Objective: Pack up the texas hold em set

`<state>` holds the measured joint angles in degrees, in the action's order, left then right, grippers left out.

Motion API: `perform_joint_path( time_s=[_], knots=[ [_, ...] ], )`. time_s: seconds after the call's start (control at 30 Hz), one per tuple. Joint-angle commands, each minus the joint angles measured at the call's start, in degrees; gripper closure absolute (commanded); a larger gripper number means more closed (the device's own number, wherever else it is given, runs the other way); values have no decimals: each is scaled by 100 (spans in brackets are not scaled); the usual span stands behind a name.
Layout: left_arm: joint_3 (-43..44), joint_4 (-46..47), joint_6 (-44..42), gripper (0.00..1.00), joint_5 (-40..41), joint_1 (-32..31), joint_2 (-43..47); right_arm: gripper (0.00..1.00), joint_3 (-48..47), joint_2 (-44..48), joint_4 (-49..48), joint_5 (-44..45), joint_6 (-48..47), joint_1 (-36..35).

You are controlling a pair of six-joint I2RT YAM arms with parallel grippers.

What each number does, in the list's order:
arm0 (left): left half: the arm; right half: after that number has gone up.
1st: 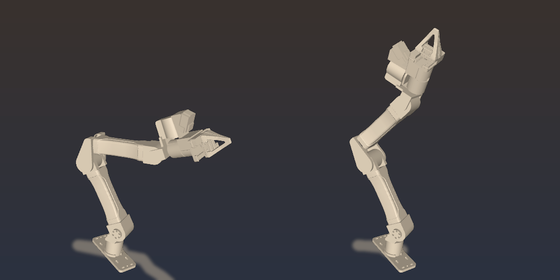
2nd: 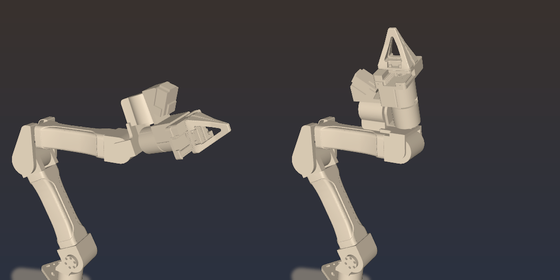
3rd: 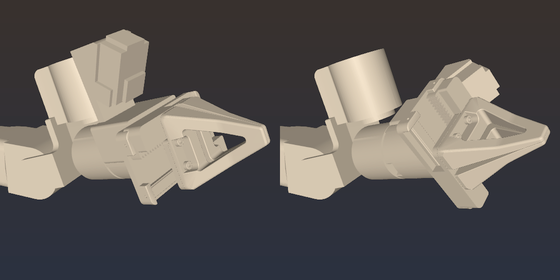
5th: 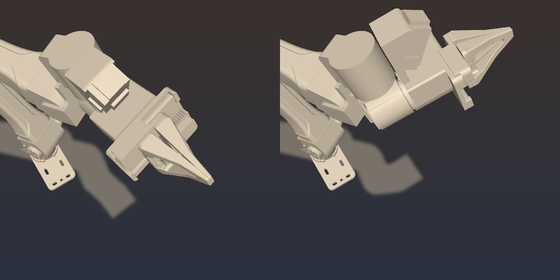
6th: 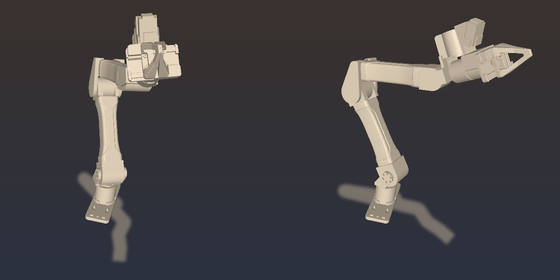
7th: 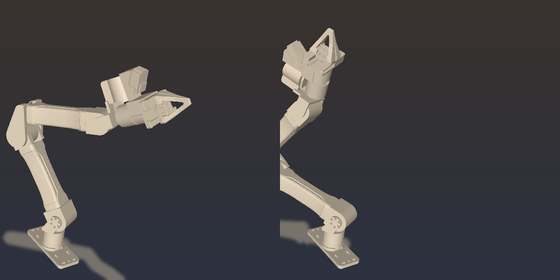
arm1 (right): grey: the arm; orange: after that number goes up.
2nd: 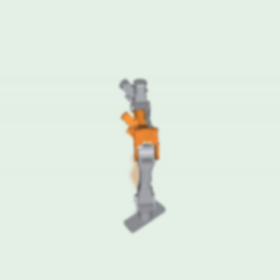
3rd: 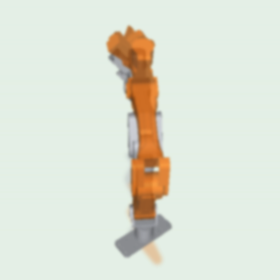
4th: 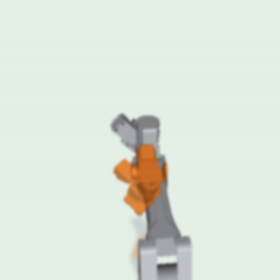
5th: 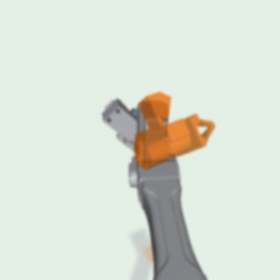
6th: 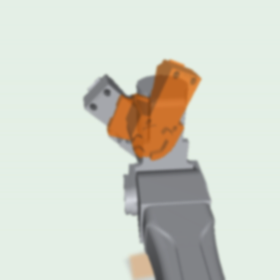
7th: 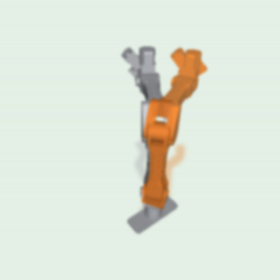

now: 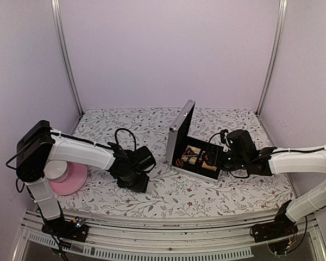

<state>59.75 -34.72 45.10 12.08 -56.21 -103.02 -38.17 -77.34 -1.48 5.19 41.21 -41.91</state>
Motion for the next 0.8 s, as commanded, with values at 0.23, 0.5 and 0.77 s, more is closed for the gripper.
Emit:
perform_joint_path(
  time_s=[0.23, 0.5, 0.77],
  knots=[
    [-114, -267, -365, 50, -195, -70, -267, 29, 56, -37, -128, -77, 79, 44],
    [-174, -281, -308, 65, -305, -91, -195, 29, 79, 17, -133, -108, 133, 50],
    [-51, -362, -447, 54, -311, -119, -192, 29, 102, 22, -126, -145, 181, 46]
  ],
)
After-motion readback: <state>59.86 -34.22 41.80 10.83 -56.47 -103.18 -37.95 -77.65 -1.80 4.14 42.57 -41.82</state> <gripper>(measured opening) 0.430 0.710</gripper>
